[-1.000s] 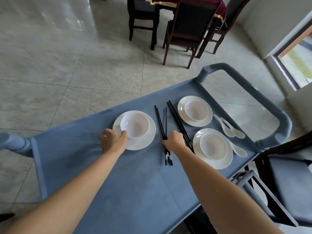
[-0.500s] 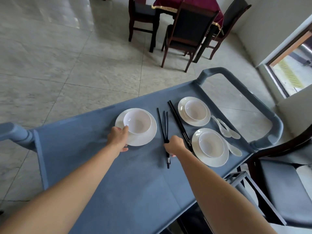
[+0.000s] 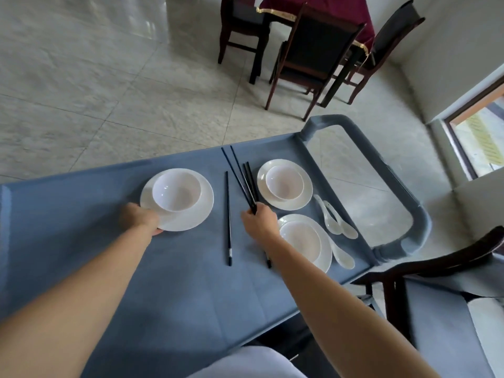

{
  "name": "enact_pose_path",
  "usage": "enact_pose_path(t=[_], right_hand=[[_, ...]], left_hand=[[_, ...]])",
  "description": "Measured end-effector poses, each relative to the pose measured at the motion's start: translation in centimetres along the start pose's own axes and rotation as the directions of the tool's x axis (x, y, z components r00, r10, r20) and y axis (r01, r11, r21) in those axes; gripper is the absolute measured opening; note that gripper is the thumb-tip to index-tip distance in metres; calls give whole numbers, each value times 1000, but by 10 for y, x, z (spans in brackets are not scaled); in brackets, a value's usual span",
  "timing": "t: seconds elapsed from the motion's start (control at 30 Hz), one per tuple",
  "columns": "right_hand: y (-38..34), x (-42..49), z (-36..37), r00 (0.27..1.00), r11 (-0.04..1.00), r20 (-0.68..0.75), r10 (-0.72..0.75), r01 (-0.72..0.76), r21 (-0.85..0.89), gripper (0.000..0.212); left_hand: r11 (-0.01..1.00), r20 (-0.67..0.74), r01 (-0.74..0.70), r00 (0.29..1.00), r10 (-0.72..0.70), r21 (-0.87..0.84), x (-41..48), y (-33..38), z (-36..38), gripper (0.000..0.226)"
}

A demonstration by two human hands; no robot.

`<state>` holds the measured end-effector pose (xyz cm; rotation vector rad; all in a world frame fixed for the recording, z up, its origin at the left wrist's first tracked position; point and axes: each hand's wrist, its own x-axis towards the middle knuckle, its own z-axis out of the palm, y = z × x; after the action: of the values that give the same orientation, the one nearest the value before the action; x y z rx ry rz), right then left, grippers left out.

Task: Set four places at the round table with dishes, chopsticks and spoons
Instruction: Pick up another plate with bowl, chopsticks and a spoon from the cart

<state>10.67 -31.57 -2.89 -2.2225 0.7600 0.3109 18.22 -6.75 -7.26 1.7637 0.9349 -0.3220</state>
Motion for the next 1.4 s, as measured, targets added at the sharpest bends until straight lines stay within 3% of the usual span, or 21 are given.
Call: enact_pose_path(t=[0.13, 0.23, 0.37, 0.47, 0.57, 0.73, 0.87, 1.03, 1.4], right_hand=[[3, 21, -45, 989, 997, -131, -67, 72, 34, 44], [14, 37, -82, 946, 995, -310, -93, 103, 16, 38], [56, 55, -129, 899, 998, -436, 51, -63, -15, 31], [88, 66, -144, 885, 977, -419, 202, -209, 29, 30], [101, 76, -144, 897, 967, -367, 247, -253, 33, 26], [104, 84, -137, 914, 956, -317, 252, -286, -66, 25], [113, 90, -133, 917, 936, -319, 241, -307, -174, 24], [119, 91, -130, 924, 937, -323, 204, -280, -208, 30], [121, 84, -160, 868, 930, -483, 117, -266, -252, 30]], left_hand=[[999, 47, 5, 999, -3, -47, 2, 2, 0, 41], [998, 63, 6, 998, -3, -55, 3, 2, 0, 36], [998, 40, -37, 998, 39, -50, -5, 2, 6, 27], [997, 39, -56, 998, 58, -53, -13, 0, 14, 26], [997, 29, -46, 998, 48, -57, -16, -1, 19, 26], [998, 27, -31, 999, 32, -55, -12, 0, 16, 22], [992, 118, -34, 992, 48, -119, -17, 3, 13, 24], [966, 227, 76, 974, -19, -247, -24, -4, 7, 32], [941, 237, 70, 971, 10, -330, -43, -11, 4, 34]])
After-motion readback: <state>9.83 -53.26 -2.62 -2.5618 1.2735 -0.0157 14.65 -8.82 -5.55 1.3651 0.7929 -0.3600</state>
